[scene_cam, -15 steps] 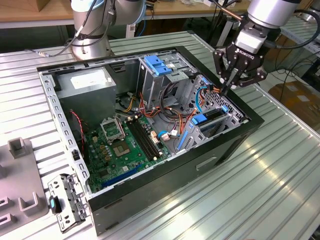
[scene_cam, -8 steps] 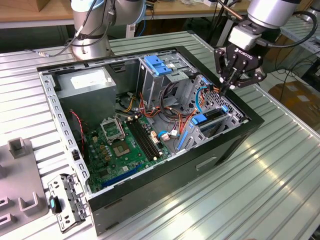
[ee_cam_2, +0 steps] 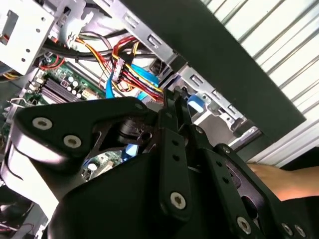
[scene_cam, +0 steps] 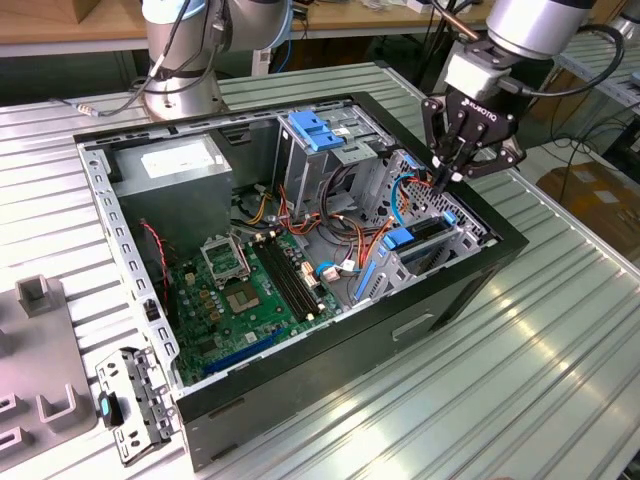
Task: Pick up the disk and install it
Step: 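Insert the first disk wire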
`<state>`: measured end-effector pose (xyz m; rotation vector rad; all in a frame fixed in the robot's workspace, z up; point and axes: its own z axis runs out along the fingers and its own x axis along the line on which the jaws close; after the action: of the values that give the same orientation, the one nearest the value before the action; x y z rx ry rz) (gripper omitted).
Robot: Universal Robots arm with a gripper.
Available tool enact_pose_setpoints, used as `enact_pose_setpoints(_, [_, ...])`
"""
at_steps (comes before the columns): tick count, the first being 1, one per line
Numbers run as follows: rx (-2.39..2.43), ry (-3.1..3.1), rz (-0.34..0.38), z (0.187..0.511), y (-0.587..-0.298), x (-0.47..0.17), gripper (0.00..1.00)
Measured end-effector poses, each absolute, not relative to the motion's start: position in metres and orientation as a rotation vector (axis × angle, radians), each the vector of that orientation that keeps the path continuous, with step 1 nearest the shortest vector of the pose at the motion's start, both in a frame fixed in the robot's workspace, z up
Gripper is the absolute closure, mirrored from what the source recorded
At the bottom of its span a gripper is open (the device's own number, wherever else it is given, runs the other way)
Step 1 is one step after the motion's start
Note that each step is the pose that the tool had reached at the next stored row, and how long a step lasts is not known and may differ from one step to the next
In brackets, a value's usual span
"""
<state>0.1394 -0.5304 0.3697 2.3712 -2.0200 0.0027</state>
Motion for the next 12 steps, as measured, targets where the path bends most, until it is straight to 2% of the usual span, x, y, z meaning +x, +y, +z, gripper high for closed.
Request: enact_pose_setpoints(12, [2.306,-2.094,0.001,0.367,-0.544,0.133,0.83])
